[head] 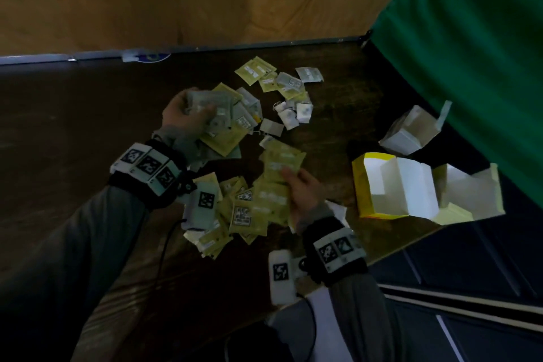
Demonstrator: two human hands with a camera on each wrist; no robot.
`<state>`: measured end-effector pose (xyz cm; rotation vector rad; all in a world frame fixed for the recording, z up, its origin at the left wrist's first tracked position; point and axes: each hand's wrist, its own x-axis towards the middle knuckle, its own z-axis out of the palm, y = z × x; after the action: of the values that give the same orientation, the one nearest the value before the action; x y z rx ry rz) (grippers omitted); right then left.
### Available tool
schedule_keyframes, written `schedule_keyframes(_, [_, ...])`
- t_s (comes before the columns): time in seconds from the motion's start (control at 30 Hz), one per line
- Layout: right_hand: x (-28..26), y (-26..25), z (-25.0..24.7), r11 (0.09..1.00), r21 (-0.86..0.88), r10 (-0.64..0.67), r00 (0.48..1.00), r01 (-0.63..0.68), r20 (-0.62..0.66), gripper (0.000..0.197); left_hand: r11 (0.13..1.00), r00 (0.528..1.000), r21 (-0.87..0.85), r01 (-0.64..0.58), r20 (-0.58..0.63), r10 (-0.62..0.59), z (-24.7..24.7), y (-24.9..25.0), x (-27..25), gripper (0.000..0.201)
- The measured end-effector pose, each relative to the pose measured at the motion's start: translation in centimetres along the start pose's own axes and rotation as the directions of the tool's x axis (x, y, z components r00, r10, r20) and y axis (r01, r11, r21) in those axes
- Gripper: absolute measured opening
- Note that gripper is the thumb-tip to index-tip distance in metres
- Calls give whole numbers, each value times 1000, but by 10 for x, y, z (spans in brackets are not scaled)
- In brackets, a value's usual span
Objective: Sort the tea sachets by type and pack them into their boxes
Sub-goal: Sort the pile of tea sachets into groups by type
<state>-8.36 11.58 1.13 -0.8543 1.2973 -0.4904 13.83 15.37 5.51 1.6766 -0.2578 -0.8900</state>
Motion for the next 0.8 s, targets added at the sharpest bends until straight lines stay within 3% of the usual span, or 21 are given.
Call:
schedule_keyframes(0.1, [-6,29,30,983,-180,-39,997,49,60,3,1000,1000,-16,-22,-18,22,-10,-1,-2,47])
schedule_keyframes(0.27, [1,40,39,861,-501,-75,996,90,49,48,999,1000,-52,4,-4,-4,-26,-3,-1,47])
schedule_keyframes(0.43, [14,36,25,939,-326,71,990,-108,-121,36,998,999,-70,-2,-36,-1,-43,0,0,43])
schedule_keyframes(0.6, [12,30,-9,955,-273,103,993,-113,-52,26,993,998,-118,-4,-69,-4,-58,0,-6,45])
schedule_keyframes(0.67, [9,25,-14,913,-408,-50,992,-1,-114,24,991,997,-133,5,-71,-14,-59,0,-7,46])
schedule_keyframes(0.7, [7,24,-14,856,-507,-196,970,99,-141,25,990,998,-138,6,-67,-15,-59,-1,-7,47])
schedule_keyframes(0.77, [-5,23,-7,719,-623,-497,855,308,-151,26,989,998,-145,16,-55,-24,-61,-1,-8,48])
schedule_keyframes(0.8, [-14,22,0,669,-634,-587,799,389,-129,27,989,998,-144,25,-46,-33,-61,0,-10,48])
